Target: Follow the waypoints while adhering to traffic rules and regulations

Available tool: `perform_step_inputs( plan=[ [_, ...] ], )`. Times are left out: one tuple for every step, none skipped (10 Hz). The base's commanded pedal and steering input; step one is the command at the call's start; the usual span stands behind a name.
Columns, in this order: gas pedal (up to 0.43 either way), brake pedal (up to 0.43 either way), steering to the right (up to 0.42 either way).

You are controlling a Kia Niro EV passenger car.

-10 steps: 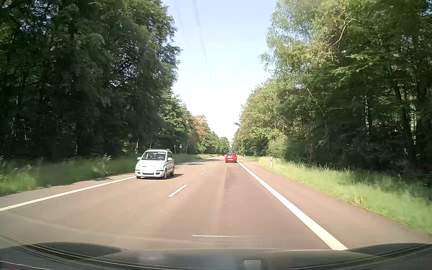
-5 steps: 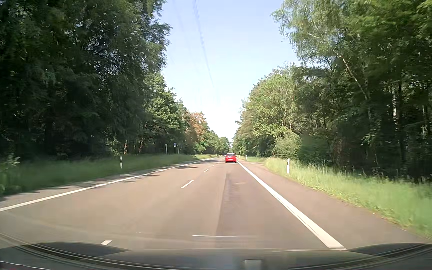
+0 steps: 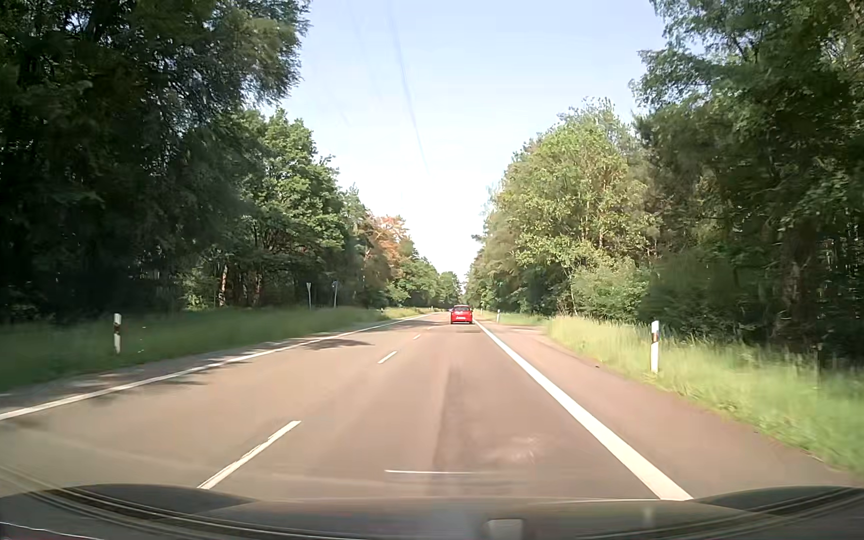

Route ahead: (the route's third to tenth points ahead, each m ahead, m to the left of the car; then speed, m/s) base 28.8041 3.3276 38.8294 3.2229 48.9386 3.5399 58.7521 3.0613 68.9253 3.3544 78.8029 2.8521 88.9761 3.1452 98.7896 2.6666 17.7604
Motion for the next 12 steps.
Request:
perform_step_inputs(
  plan=[
    [0.087,0.03,0.001],
    [0.087,0.03,0.0],
    [0.087,0.03,0.001],
    [0.087,0.03,0.0],
    [0.087,0.03,-0.001],
    [0.087,0.03,-0.001],
    [0.087,0.03,-0.001],
    [0.087,0.03,0.0],
    [0.087,0.03,0.0],
    [0.087,0.03,0.0],
    [0.087,0.03,0.0],
    [0.087,0.03,0.001]
  ],
)
